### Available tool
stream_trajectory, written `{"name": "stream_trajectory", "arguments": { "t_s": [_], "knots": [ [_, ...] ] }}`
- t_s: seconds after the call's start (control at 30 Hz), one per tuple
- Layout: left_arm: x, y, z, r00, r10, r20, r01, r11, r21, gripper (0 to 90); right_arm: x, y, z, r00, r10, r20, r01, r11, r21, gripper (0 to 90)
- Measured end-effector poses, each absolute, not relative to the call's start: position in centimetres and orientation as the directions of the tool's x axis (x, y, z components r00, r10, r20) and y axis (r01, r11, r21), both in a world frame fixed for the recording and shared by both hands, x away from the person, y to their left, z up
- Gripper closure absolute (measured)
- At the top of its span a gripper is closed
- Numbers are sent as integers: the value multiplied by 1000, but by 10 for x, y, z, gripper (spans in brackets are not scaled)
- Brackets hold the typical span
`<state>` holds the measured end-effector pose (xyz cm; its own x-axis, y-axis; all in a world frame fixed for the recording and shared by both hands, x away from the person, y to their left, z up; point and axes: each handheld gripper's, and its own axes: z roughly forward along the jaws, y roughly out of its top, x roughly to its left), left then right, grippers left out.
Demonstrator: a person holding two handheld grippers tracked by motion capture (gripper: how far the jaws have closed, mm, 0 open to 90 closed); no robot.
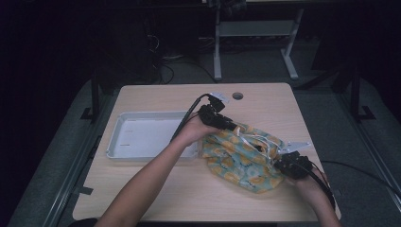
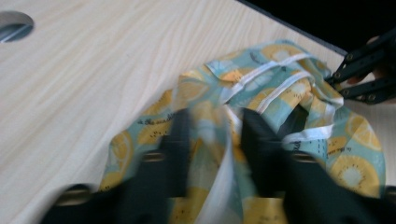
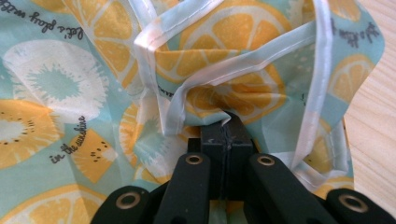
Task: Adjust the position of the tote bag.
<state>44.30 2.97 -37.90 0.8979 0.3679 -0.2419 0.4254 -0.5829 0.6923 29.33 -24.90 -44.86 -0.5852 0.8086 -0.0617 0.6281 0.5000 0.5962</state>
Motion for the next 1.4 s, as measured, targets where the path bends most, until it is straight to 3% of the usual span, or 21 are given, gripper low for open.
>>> {"name": "stream_trajectory", "arguments": {
  "t_s": [0.03, 0.1, 0.33, 0.4, 0.53, 0.7, 0.97, 1.03, 1.17, 1.23, 1.4],
  "knots": [
    [442, 30, -380, 899, 360, -250, 425, -578, 697, 849, 293, -249, -448, -585, 809, -60, 630, 499, 595, 883],
    [438, 33, -379, 902, 352, -250, 418, -562, 714, 884, 292, -251, -447, -585, 810, -47, 631, 490, 601, 849],
    [423, 45, -372, 920, 320, -227, 374, -544, 751, 889, 273, -265, -418, -579, 815, 24, 620, 422, 661, 667],
    [419, 47, -371, 925, 312, -219, 363, -543, 758, 889, 269, -270, -405, -563, 826, 37, 606, 382, 698, 569],
    [416, 48, -368, 932, 301, -202, 342, -550, 762, 889, 269, -279, -378, -547, 836, 45, 557, 323, 765, 506],
    [414, 48, -368, 929, 305, -210, 351, -546, 761, 889, 292, -284, -362, -505, 862, 45, 562, 289, 775, 404],
    [417, 53, -367, 927, 303, -220, 357, -536, 765, 889, 350, -293, -398, -510, 835, 208, 688, 251, 681, 267],
    [417, 53, -368, 928, 300, -219, 354, -536, 767, 890, 357, -294, -406, -509, 824, 248, 714, 244, 657, 338],
    [415, 55, -367, 930, 297, -216, 349, -532, 772, 890, 360, -295, -415, -531, 797, 288, 732, 261, 629, 736],
    [414, 56, -366, 931, 296, -214, 346, -531, 774, 890, 356, -295, -413, -534, 801, 270, 714, 256, 652, 869],
    [405, 65, -358, 935, 288, -208, 334, -511, 792, 890, 340, -292, -396, -548, 805, 228, 668, 257, 698, 880]
  ]
}}
